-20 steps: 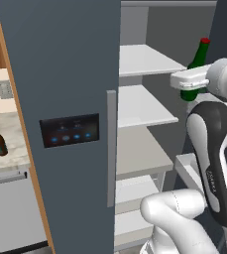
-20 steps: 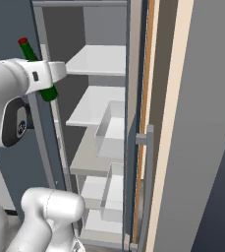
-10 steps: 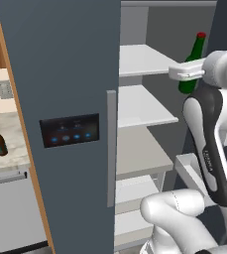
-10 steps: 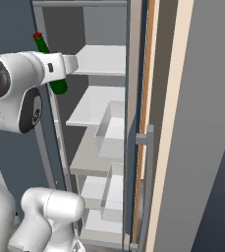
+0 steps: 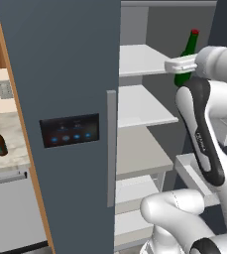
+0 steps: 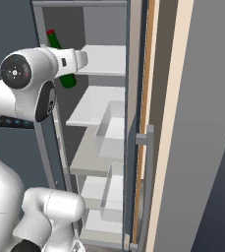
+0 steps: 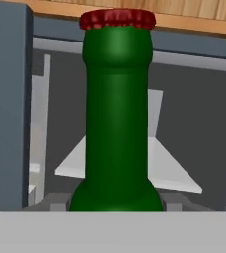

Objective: Place the beers on the top shelf of the fridge to keep them out of children's reach, and place the avocado on lower shelves for easy access.

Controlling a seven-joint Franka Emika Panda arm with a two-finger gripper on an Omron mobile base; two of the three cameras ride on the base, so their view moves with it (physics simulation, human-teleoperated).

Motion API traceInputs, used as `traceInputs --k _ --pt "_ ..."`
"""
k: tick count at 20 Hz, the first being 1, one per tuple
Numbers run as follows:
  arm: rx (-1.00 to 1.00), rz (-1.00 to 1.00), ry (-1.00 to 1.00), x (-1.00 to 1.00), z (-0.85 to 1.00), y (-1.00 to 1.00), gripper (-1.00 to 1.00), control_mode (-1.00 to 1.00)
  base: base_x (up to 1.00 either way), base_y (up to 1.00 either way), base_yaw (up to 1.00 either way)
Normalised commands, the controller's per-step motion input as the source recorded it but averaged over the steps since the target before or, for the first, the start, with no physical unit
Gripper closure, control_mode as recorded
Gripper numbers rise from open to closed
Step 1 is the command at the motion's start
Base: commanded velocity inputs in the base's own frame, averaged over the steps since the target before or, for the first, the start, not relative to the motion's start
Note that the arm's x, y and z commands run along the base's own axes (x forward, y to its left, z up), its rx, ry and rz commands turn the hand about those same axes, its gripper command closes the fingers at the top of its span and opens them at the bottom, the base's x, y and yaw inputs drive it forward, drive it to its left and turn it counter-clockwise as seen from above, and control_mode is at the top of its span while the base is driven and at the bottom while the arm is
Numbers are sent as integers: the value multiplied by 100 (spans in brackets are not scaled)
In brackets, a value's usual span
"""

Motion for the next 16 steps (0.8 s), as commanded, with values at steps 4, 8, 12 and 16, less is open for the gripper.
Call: traceInputs --k 4,8,12,16 --pt "0 0 0 51 0 -10 100 -100 0 0 0" --pt "0 0 0 52 0 -7 100 -100 0 0 0" --pt "0 0 0 49 0 -1 100 -100 0 0 0" --pt "0 0 0 44 0 0 100 -100 0 0 0"
